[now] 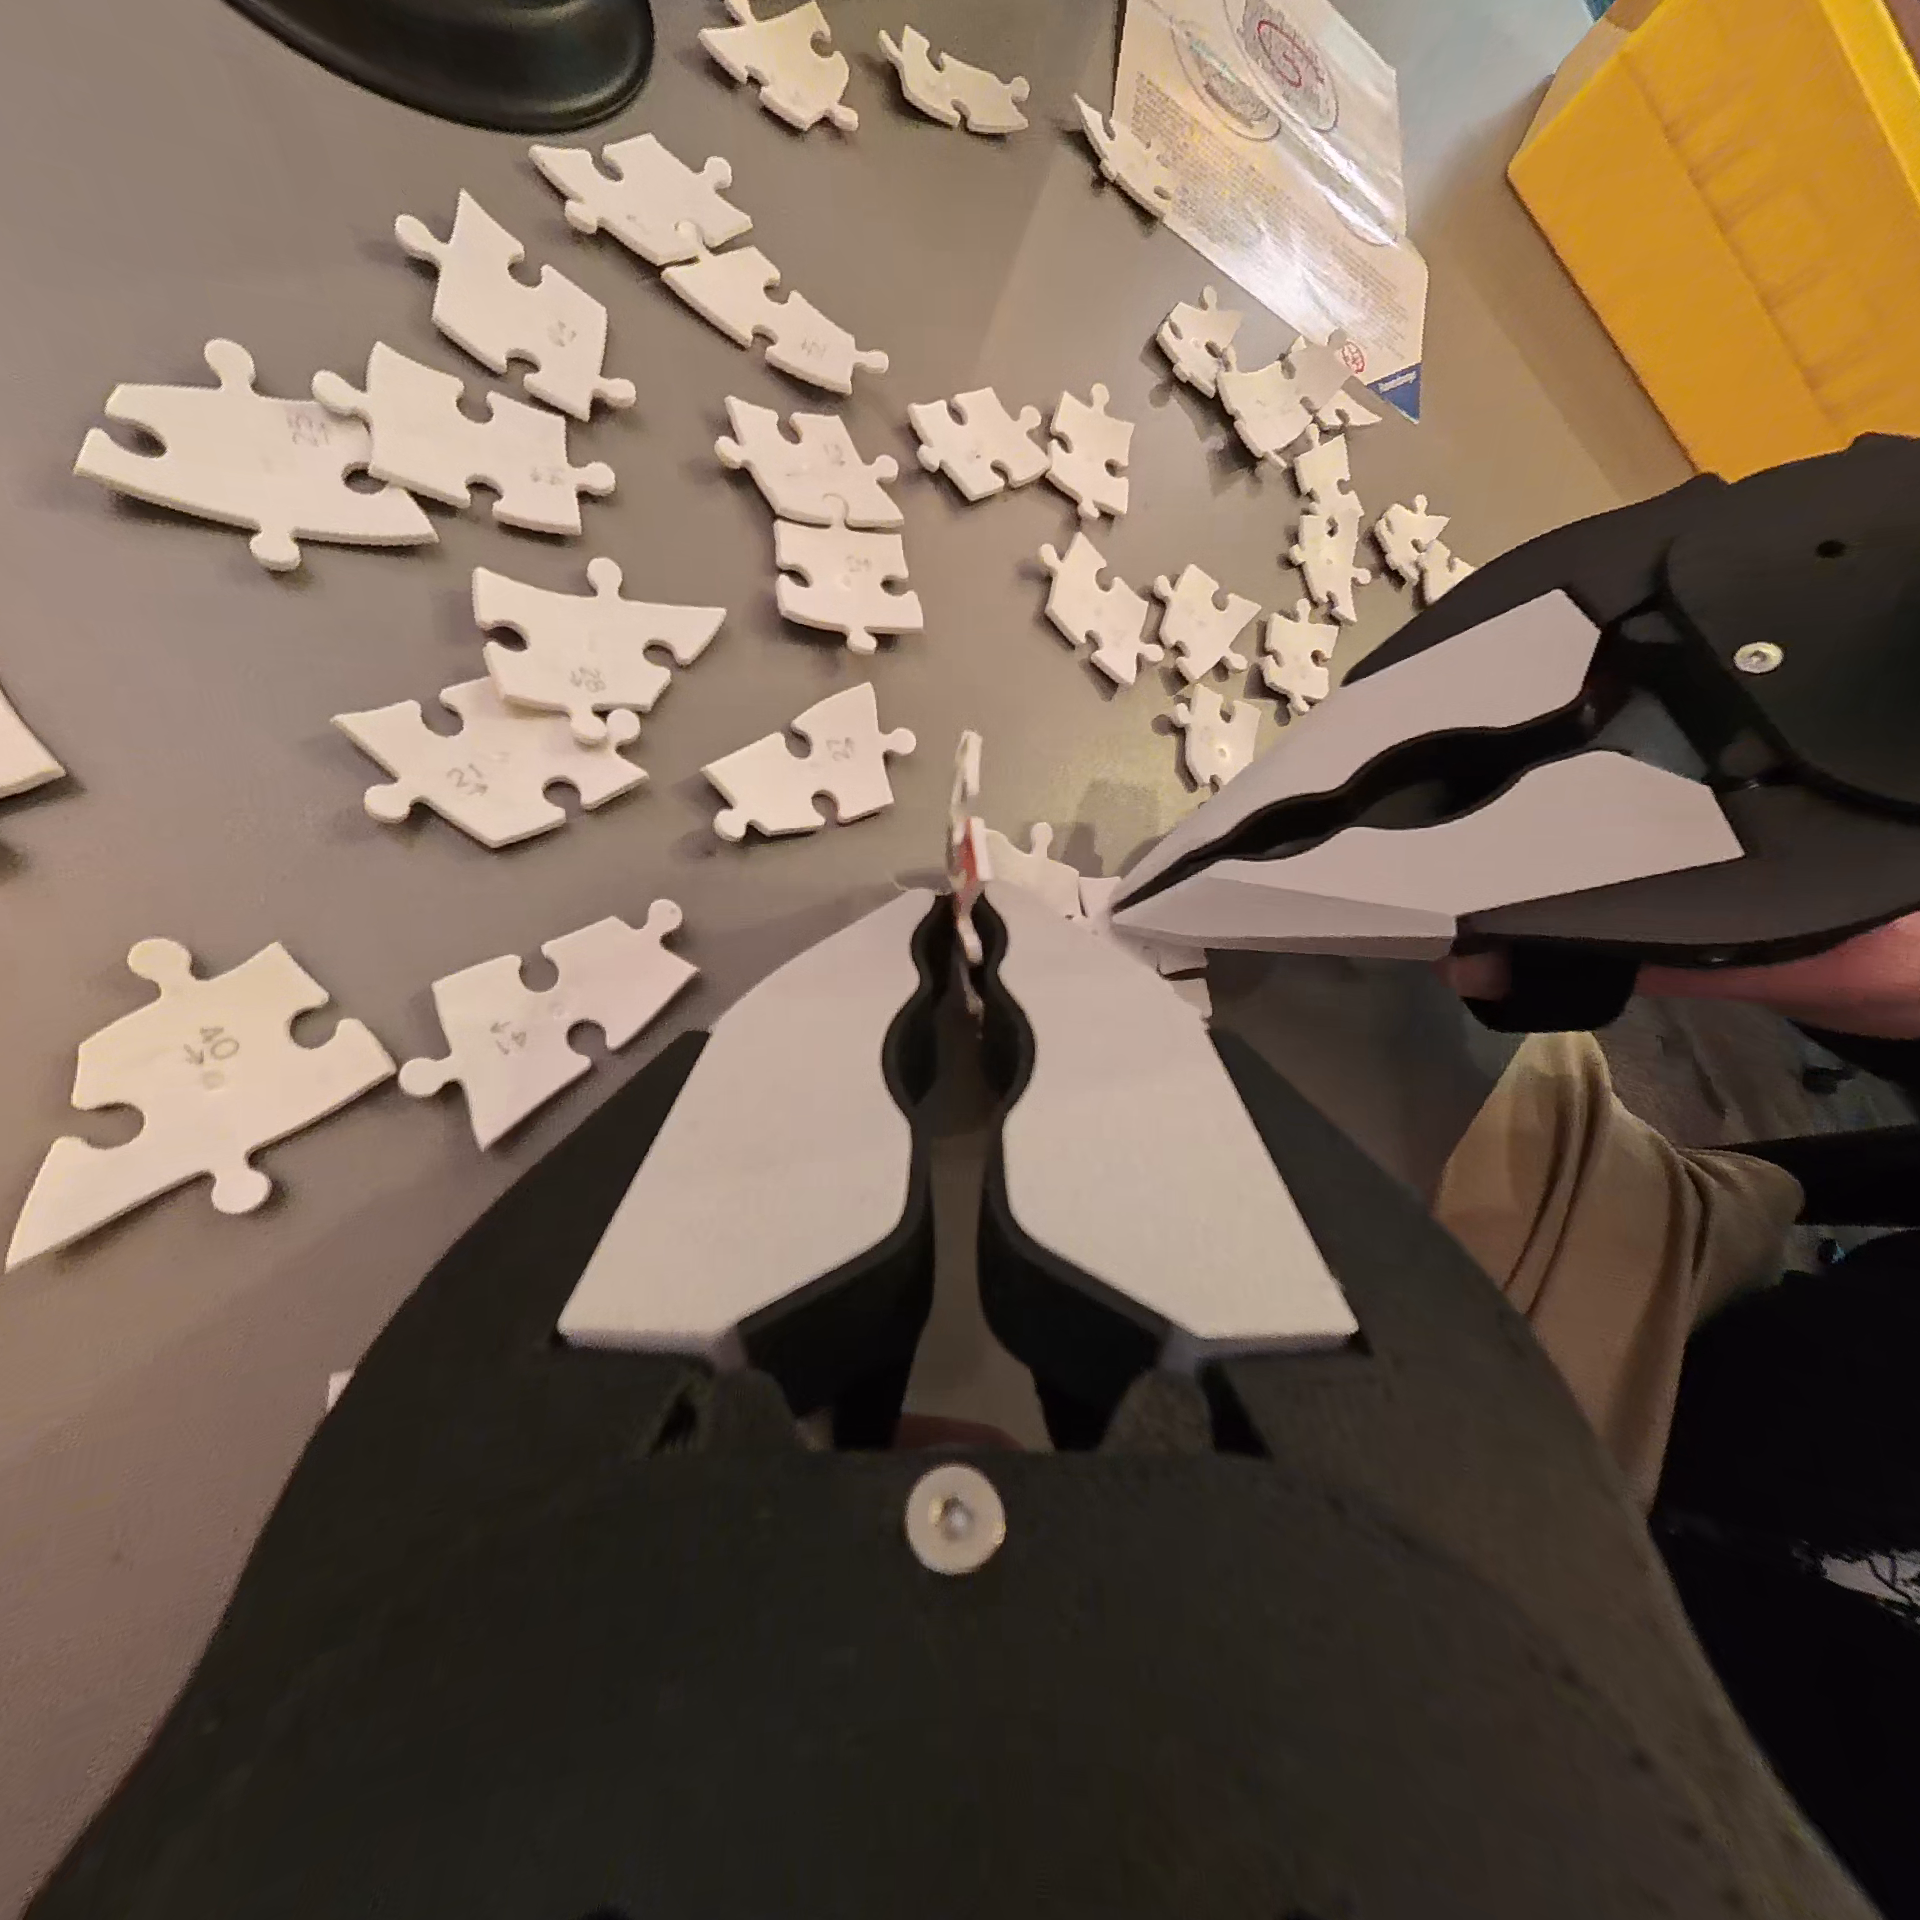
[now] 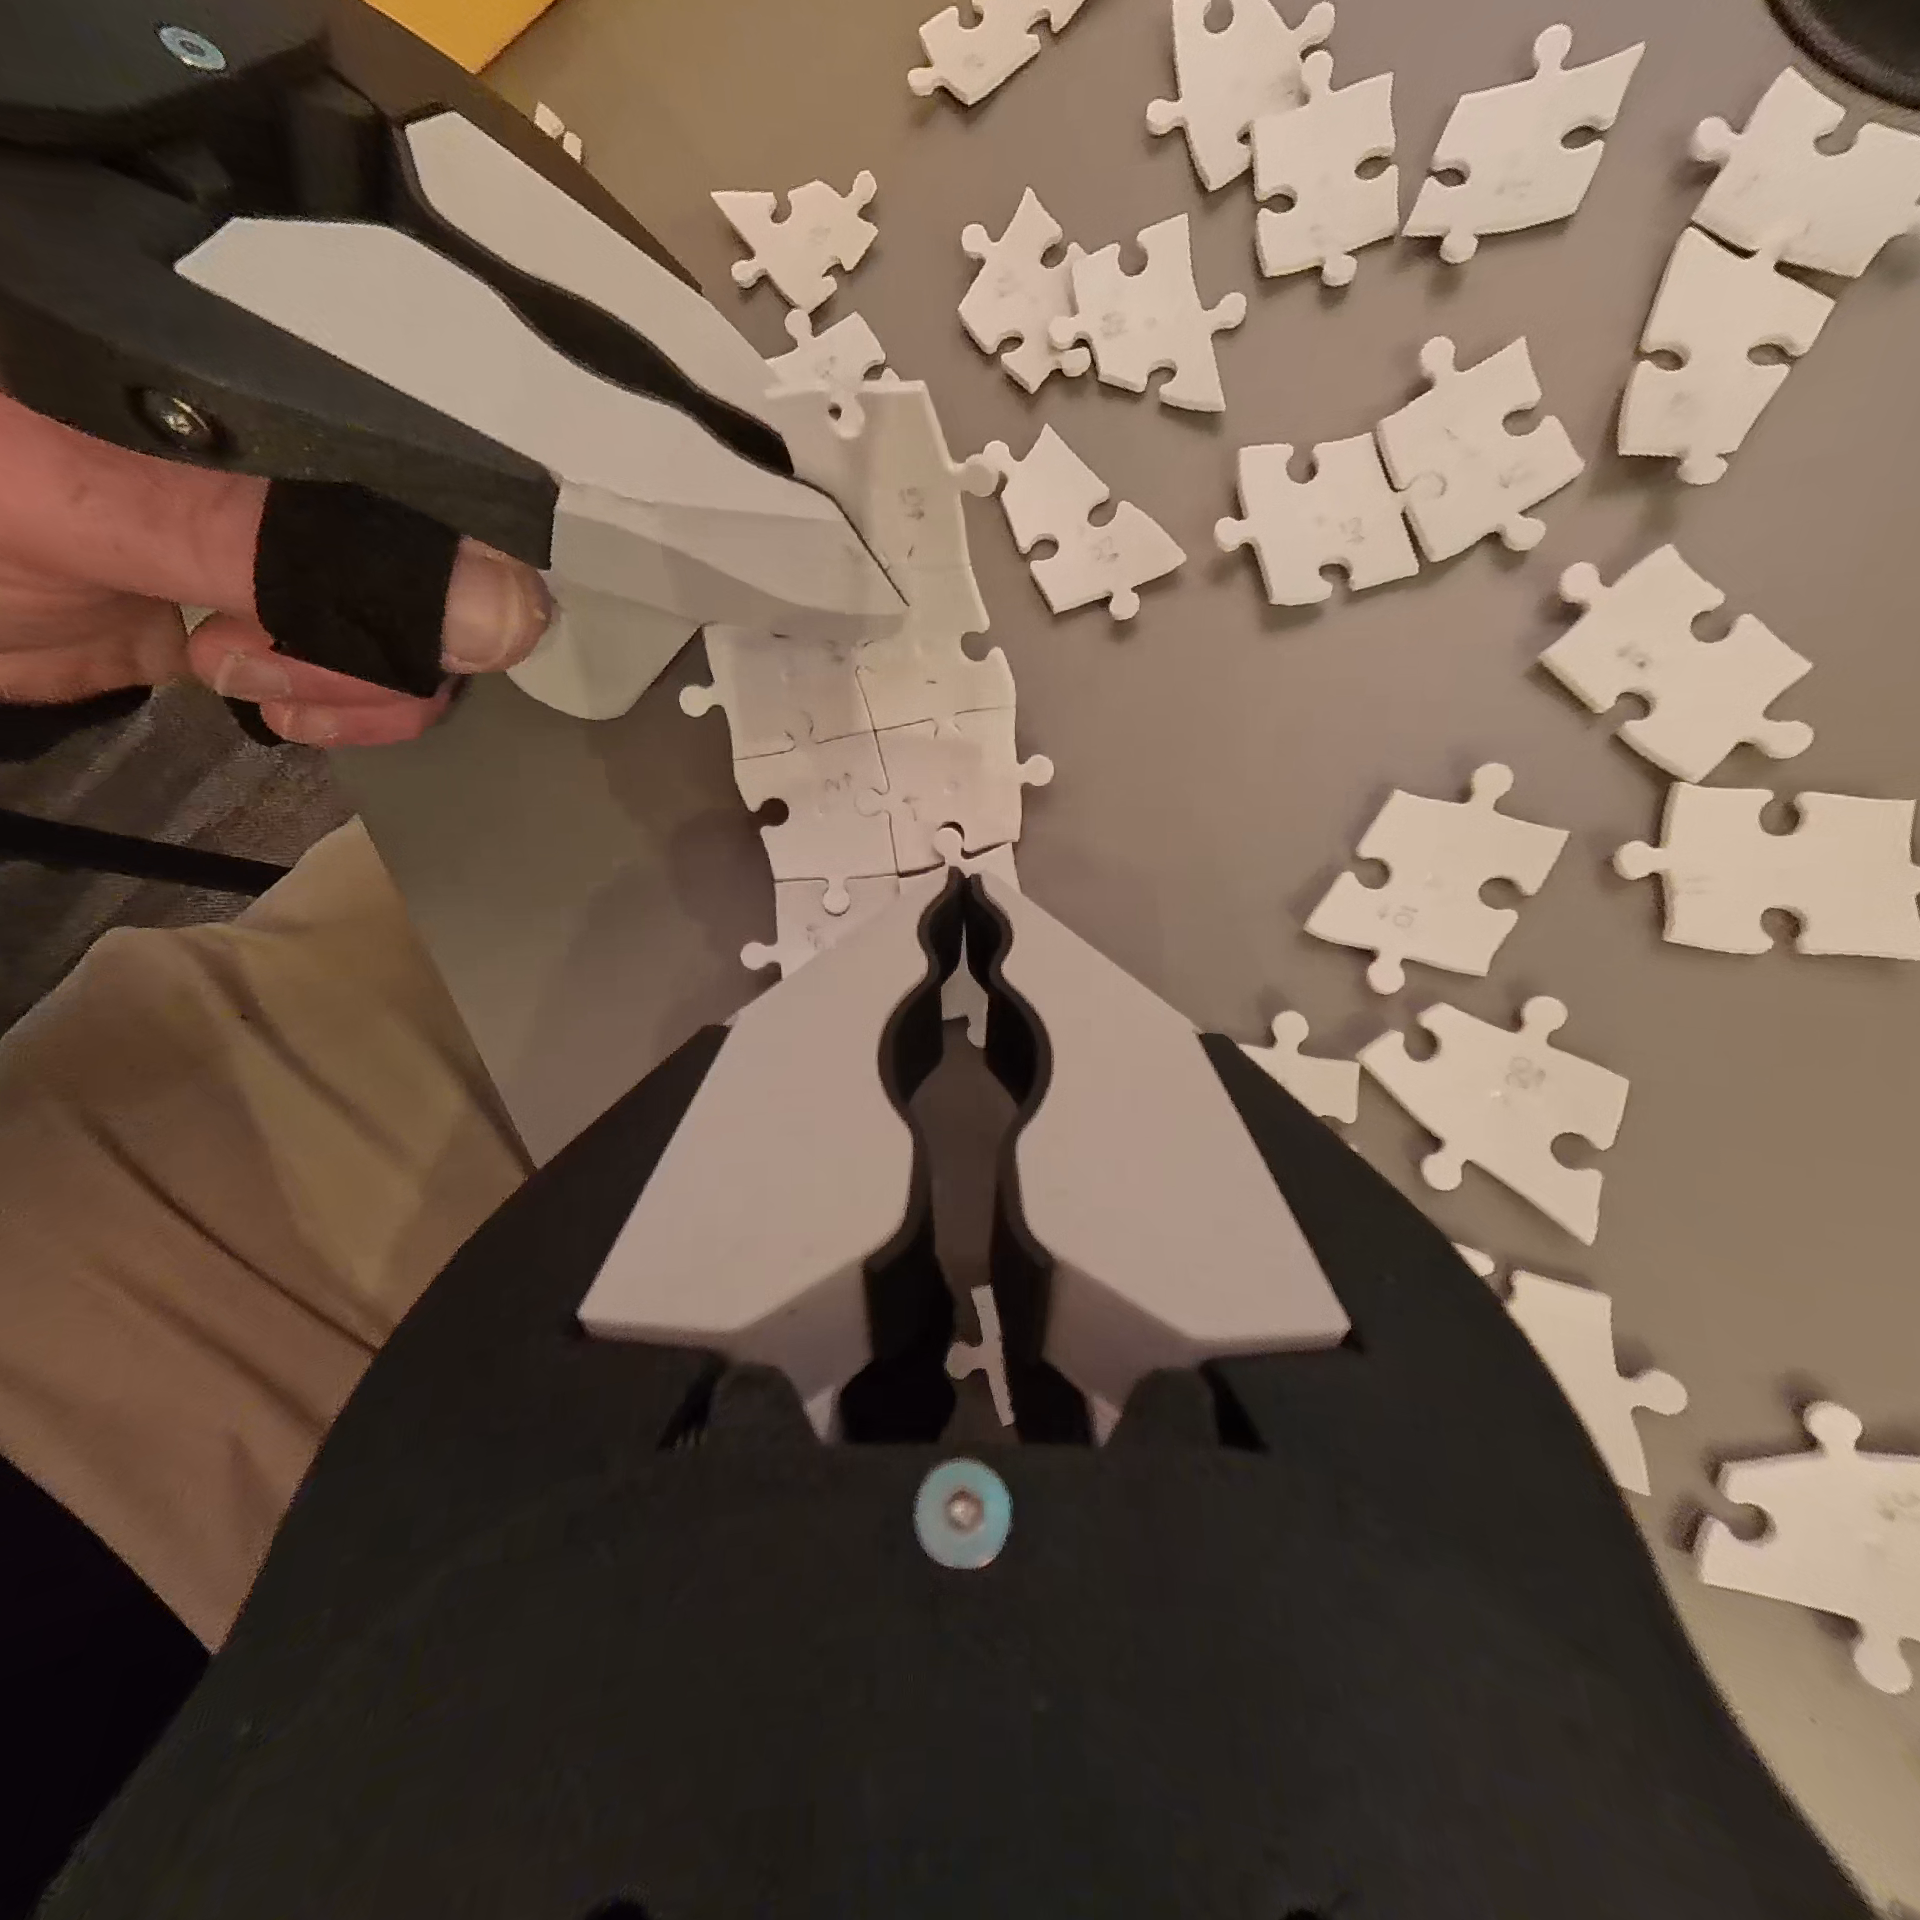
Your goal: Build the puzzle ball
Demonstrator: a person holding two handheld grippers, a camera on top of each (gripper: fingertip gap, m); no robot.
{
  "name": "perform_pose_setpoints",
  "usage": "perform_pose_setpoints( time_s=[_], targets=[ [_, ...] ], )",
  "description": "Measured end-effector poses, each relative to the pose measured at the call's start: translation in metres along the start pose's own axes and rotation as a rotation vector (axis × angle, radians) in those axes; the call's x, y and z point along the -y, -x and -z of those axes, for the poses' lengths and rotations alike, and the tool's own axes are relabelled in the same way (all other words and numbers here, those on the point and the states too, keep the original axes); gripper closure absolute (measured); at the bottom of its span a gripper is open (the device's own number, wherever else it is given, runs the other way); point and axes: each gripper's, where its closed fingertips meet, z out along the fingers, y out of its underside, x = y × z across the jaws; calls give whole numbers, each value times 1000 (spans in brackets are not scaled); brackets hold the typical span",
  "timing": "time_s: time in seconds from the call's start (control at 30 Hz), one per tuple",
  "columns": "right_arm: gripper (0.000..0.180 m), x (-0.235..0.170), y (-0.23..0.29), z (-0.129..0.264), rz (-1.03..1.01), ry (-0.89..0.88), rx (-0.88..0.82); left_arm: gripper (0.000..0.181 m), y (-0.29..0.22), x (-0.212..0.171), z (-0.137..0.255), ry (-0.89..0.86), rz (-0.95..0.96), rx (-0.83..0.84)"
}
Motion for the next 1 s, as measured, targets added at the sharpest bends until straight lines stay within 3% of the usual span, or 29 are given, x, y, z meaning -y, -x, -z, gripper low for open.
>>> perform_pose_setpoints(
  time_s=[0.3,1.0],
  targets=[
    [180,-2,1,0,160,8,-92,178,-6,0,4,-51,-52,56],
    [180,-5,7,2,210,-39,-140,178,-14,-6,9,-131,-33,148]
  ],
)
